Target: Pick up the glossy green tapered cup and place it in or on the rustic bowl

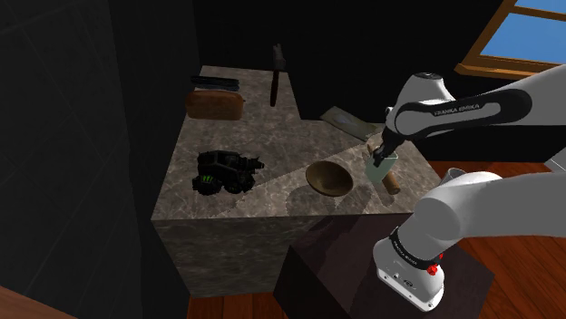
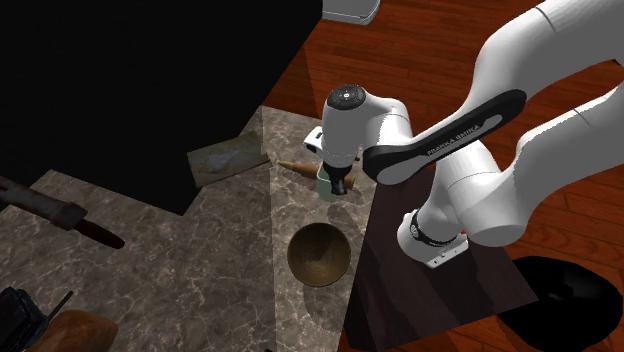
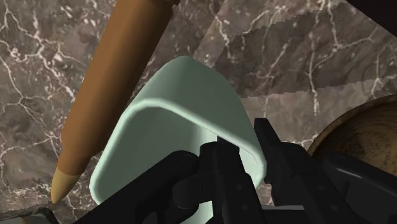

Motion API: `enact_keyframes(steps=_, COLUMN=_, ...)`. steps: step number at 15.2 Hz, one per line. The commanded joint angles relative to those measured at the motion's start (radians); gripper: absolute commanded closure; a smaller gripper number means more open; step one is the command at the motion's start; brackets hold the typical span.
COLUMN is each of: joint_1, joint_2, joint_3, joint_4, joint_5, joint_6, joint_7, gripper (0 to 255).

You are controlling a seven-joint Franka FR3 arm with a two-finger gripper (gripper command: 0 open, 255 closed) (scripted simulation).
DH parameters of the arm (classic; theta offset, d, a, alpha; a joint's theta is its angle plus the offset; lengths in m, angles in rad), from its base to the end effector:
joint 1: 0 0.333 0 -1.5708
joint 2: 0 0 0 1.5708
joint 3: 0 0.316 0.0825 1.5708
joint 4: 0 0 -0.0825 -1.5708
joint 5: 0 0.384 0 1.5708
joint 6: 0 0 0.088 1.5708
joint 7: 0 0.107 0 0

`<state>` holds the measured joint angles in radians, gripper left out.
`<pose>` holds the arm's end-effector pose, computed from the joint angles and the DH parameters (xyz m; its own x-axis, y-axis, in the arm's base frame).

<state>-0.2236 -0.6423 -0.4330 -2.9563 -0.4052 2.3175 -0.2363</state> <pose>0.2532 -0.1689 0.3155 0.9981 -0.0586 -0.0196 -0.0579 -0.9977 0.0342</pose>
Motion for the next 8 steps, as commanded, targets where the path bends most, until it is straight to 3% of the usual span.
enact_keyframes(steps=1, joint_1=0.001, joint_2=-0.03, joint_3=0.008, joint_4=0.015, joint_5=0.009, joint_6=-0.044, joint_7=-0.004, gripper=255)
enact_keyframes(steps=8, joint_1=0.007, joint_2=-0.115, joint_3=0.039, joint_4=0.068, joint_5=0.04, joint_6=-0.181, joint_7=-0.013, gripper=255)
